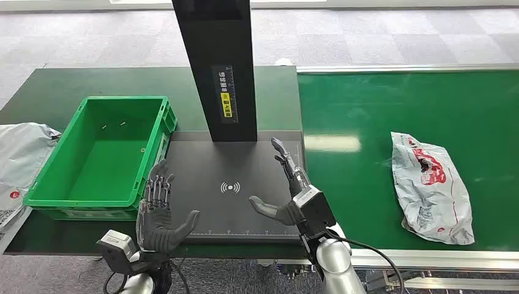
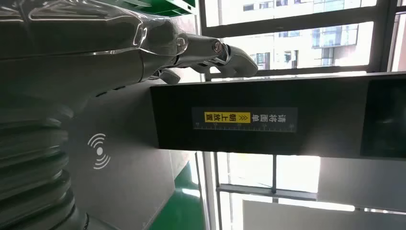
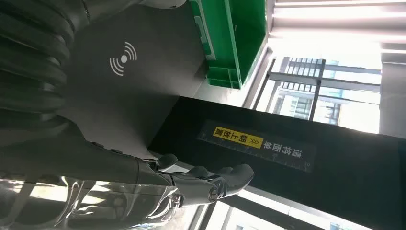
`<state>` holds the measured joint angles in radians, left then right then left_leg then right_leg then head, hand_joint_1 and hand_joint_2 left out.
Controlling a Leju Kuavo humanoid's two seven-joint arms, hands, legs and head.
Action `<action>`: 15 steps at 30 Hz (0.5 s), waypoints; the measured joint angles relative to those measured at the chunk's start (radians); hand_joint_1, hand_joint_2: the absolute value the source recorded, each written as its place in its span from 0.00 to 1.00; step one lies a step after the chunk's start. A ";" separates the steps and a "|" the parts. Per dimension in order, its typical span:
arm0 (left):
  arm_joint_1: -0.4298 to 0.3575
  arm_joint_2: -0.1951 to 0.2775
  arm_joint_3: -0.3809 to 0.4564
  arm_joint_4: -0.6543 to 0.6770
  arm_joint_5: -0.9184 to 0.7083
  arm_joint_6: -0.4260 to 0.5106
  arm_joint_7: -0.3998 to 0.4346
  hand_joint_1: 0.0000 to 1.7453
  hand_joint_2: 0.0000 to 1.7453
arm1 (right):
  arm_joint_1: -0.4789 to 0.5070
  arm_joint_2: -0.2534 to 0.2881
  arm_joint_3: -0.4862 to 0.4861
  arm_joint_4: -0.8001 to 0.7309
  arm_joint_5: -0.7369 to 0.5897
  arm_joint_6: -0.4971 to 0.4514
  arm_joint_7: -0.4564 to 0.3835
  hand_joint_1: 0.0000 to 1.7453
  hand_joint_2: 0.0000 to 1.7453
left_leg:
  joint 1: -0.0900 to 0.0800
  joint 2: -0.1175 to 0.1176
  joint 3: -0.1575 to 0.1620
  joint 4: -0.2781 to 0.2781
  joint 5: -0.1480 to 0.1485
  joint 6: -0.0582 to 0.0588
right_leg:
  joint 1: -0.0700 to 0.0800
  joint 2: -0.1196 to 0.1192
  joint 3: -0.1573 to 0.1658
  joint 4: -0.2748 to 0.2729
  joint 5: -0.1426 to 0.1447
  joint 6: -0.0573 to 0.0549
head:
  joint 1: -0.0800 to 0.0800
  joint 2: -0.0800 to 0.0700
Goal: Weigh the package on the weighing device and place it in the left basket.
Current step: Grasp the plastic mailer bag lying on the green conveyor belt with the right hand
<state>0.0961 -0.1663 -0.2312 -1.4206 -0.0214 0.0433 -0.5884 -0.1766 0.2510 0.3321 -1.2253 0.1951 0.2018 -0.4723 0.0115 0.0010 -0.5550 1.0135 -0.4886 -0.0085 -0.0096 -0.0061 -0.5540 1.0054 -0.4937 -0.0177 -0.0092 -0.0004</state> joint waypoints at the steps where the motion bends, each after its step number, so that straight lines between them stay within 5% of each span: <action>1: 0.000 0.000 0.000 0.000 -0.001 -0.001 0.000 0.00 1.00 | 0.000 0.000 -0.001 0.000 0.000 0.000 0.000 0.00 1.00 | 0.000 0.000 0.000 0.000 0.000 0.000 | 0.000 0.000 0.000 0.000 0.000 0.000 | 0.000 0.000; 15: -0.126 -0.048 -0.097 0.132 -0.045 -0.065 0.023 0.00 1.00 | 0.129 -0.051 -0.116 -0.152 0.148 -0.192 0.015 0.00 1.00 | -0.001 0.002 -0.001 0.001 0.000 0.000 | -0.001 0.001 -0.001 -0.001 0.001 0.001 | 0.000 0.000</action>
<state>-0.0296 -0.2148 -0.3284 -1.2889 -0.0664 -0.0214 -0.5652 -0.0478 0.2002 0.2157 -1.3777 0.3429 0.0099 -0.4574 0.0106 0.0029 -0.5556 1.0143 -0.4889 -0.0080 -0.0109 -0.0047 -0.5551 1.0047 -0.4928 -0.0171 -0.0092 -0.0004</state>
